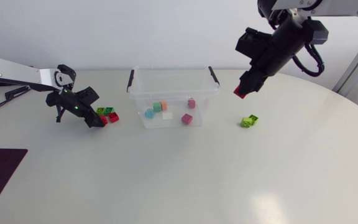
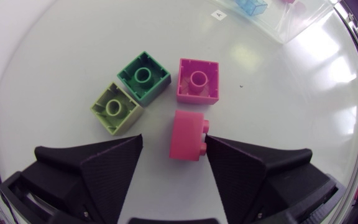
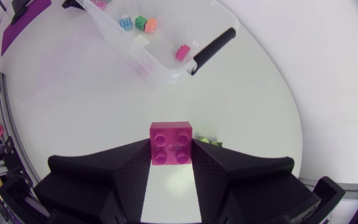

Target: Pick up the duplo bricks and place them in the container

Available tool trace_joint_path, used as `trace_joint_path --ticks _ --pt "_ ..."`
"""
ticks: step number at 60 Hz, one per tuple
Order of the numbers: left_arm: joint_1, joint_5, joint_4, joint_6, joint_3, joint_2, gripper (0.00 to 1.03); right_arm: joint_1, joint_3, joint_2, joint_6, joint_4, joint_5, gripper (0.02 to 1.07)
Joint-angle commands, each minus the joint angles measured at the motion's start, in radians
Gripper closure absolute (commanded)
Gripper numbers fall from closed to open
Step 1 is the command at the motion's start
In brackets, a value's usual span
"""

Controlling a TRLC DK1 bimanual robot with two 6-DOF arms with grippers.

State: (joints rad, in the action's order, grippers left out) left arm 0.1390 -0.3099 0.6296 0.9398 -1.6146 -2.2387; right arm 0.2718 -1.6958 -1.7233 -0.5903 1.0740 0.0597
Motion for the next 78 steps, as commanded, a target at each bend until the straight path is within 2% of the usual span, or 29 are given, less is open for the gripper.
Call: trace_joint_path --ticks 1,9,20,32,41,58,64,68,69,74,78 --pt "-0.015 -0.003 0.005 0.014 -0.027 -0.033 0.67 0.026 -0.042 0.002 0.053 0.003 0.015 0.77" --pt "-0.03 -0.001 0.018 0.016 -0.021 -0.036 0.69 0.055 -0.107 -0.045 0.115 -0.054 0.032 0.77" --pt "-0.019 -0.003 0.122 0.034 -0.041 0.017 0.7 0.072 -0.194 -0.116 0.173 -0.097 0.051 0.77" --pt "-0.009 -0.011 0.191 0.051 -0.044 0.1 0.71 0.09 -0.248 -0.157 0.205 -0.126 0.054 0.77" --pt "-0.019 -0.06 0.228 0.04 -0.05 0.235 0.71 0.104 -0.274 -0.203 0.233 -0.167 0.054 0.76" --pt "-0.095 -0.092 0.243 -0.049 -0.07 0.413 0.71 0.106 -0.309 -0.302 0.268 -0.247 0.057 0.76" --pt "-0.148 -0.112 0.246 -0.105 -0.093 0.459 0.71 0.106 -0.315 -0.343 0.277 -0.272 0.057 0.75" --pt "-0.191 -0.127 0.245 -0.147 -0.108 0.473 0.71 0.106 -0.317 -0.374 0.29 -0.286 0.057 0.55" --pt "-0.199 -0.132 0.245 -0.153 -0.111 0.475 0.71 0.106 -0.317 -0.378 0.291 -0.289 0.057 0.46" --pt "-0.243 -0.152 0.24 -0.194 -0.128 0.479 0.71 0.106 -0.308 -0.384 0.294 -0.292 0.055 0.17" --pt "-0.269 -0.164 0.222 -0.23 -0.137 0.479 0.71 0.106 -0.291 -0.372 0.294 -0.298 0.054 0.09"
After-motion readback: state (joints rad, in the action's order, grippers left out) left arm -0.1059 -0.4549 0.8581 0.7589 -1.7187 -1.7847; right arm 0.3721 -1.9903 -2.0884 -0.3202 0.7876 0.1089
